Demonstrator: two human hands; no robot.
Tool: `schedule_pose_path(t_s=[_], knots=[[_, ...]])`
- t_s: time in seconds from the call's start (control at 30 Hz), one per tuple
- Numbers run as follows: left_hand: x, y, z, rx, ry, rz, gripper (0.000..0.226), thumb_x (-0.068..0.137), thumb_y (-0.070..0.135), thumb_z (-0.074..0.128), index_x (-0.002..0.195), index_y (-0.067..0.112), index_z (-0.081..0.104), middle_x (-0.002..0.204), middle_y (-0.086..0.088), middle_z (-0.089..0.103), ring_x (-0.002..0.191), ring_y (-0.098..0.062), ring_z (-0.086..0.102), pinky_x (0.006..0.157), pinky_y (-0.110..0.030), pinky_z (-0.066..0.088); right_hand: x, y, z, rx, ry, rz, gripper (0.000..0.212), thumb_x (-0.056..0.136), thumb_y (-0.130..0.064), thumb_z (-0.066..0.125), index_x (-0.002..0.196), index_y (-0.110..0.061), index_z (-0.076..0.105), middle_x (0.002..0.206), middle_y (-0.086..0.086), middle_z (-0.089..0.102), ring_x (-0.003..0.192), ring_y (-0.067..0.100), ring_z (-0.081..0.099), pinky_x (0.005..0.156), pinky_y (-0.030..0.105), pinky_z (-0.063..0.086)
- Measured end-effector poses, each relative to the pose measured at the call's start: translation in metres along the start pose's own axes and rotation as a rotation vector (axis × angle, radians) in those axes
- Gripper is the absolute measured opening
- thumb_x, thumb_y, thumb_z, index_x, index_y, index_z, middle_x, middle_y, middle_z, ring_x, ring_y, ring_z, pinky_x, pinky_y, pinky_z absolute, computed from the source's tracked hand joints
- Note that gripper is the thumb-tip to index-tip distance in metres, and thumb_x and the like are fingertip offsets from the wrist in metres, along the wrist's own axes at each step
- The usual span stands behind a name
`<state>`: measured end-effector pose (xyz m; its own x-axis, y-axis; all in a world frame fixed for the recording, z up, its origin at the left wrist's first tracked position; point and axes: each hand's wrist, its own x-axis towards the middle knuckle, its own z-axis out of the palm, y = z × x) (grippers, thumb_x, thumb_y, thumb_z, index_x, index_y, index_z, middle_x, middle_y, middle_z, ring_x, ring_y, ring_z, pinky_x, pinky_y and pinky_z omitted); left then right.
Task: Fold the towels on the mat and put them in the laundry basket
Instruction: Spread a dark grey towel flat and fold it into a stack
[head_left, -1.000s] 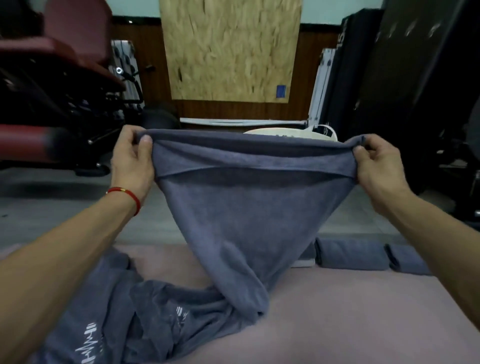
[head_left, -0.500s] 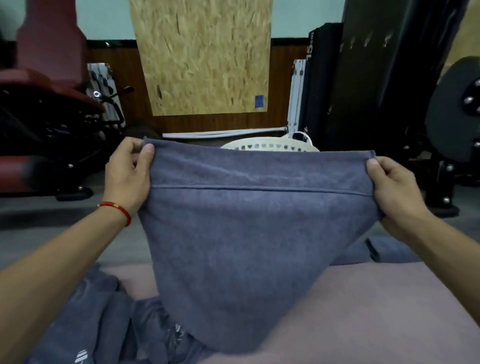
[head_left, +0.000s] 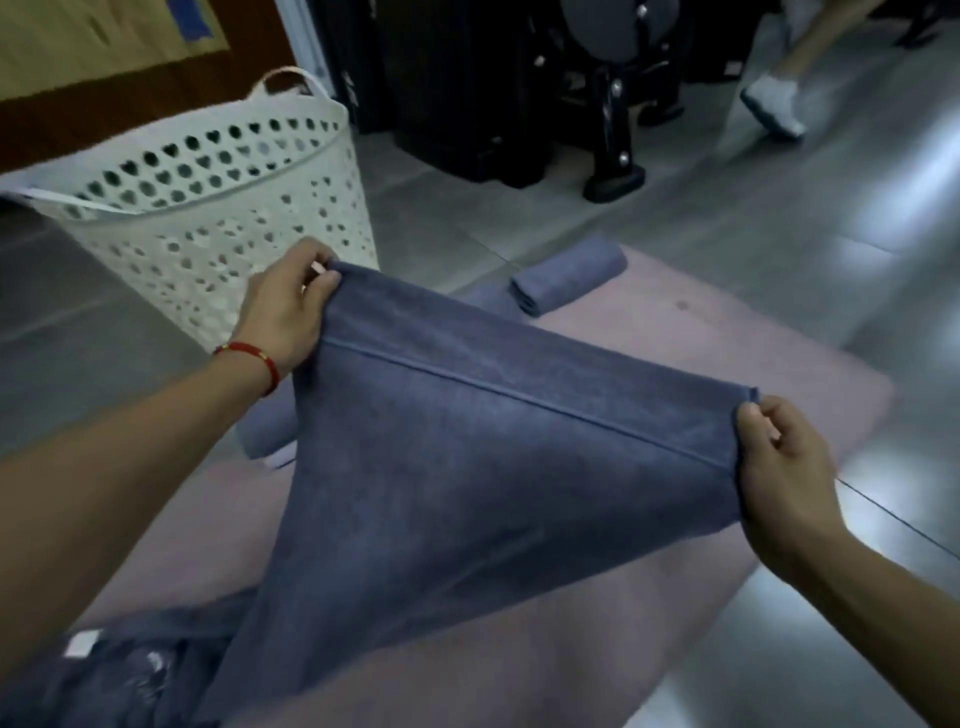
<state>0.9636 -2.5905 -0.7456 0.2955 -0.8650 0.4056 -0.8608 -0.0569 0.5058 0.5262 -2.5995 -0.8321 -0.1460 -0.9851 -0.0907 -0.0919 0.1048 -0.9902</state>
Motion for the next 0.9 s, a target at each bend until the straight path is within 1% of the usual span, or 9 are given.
schedule_pose_path(t_s=[0.1,0.17,0.27,0.33,0.43,0.53,0.7,0.8,0.9], knots=[[0.035,0.033,0.091,0.029,-0.135,0.064,0.009,0.101,0.018,0.052,0.101,0.011,0.057,0.086,-0.007,0.062,0.084,-0.026,0.055,0.07,-0.027,0.031,0.012,0.038,-0.043,-0.042,0.199,0.036,0.022,0.107,-0.027,0.046,0.102,-0.016,0.064,0.084,-0.002,0.068,0.062,0.001,0.061,0.06,0.029,0.05],[0.055,0.056,0.143,0.039,-0.221,0.103,0.009,0.101,0.016,0.052,0.099,0.009,0.056,0.088,-0.011,0.063,0.086,-0.03,0.056,0.07,-0.028,0.031,0.023,0.056,-0.068,-0.078,0.293,0.052,0.021,0.106,-0.03,0.047,0.103,-0.018,0.064,0.086,0.004,0.069,0.066,0.011,0.06,0.06,0.03,0.049],[0.088,0.086,0.224,0.087,-0.307,0.174,0.007,0.1,0.019,0.051,0.102,0.014,0.056,0.097,-0.019,0.066,0.092,-0.038,0.06,0.073,-0.036,0.041,0.055,0.082,-0.096,-0.12,0.405,0.089,0.02,0.102,-0.033,0.048,0.099,-0.022,0.064,0.082,0.009,0.067,0.066,0.027,0.056,0.06,0.039,0.047],[0.11,0.108,0.273,0.169,-0.29,0.17,0.01,0.099,0.025,0.05,0.104,0.02,0.057,0.106,-0.02,0.064,0.096,-0.042,0.06,0.074,-0.042,0.045,0.085,0.096,-0.104,-0.178,0.439,0.103,0.019,0.099,-0.034,0.049,0.099,-0.024,0.065,0.084,0.013,0.069,0.066,0.035,0.063,0.06,0.046,0.055],[0.137,0.142,0.324,0.315,-0.178,0.002,0.021,0.099,0.027,0.055,0.114,0.022,0.068,0.121,-0.02,0.06,0.107,-0.044,0.059,0.081,-0.045,0.046,0.128,0.112,-0.109,-0.239,0.408,0.121,0.018,0.101,-0.024,0.052,0.1,-0.02,0.07,0.084,0.01,0.071,0.068,0.033,0.071,0.065,0.046,0.061],[0.161,0.155,0.362,0.261,-0.176,-0.166,0.022,0.092,0.028,0.062,0.11,0.022,0.074,0.115,-0.02,0.068,0.109,-0.043,0.063,0.088,-0.044,0.052,0.167,0.126,-0.119,-0.321,0.44,0.195,0.018,0.098,-0.027,0.057,0.094,-0.022,0.074,0.073,0.007,0.07,0.064,0.029,0.067,0.07,0.047,0.061],[0.2,0.136,0.427,-0.052,-0.222,-0.29,0.021,0.08,0.027,0.058,0.091,0.014,0.072,0.094,-0.015,0.074,0.09,-0.033,0.071,0.083,-0.043,0.059,0.217,0.141,-0.138,-0.3,0.448,0.248,0.017,0.1,-0.024,0.061,0.093,-0.019,0.075,0.074,0.013,0.071,0.052,0.024,0.062,0.049,0.033,0.052],[0.195,0.157,0.444,-0.065,-0.256,-0.259,0.024,0.094,0.018,0.056,0.113,0.009,0.068,0.114,-0.018,0.07,0.109,-0.034,0.064,0.094,-0.038,0.051,0.251,0.145,-0.14,-0.221,0.521,0.281,0.02,0.098,-0.017,0.06,0.087,-0.014,0.076,0.069,0.011,0.069,0.048,0.021,0.061,0.054,0.036,0.057],[0.173,0.165,0.47,-0.133,-0.561,-0.177,0.056,0.099,0.026,0.052,0.149,0.007,0.035,0.14,-0.011,0.052,0.131,-0.025,0.049,0.11,-0.037,0.037,0.275,0.145,-0.129,-0.232,0.564,0.316,0.025,0.094,-0.022,0.054,0.082,-0.013,0.073,0.078,0.014,0.073,0.068,0.032,0.071,0.076,0.051,0.062]])
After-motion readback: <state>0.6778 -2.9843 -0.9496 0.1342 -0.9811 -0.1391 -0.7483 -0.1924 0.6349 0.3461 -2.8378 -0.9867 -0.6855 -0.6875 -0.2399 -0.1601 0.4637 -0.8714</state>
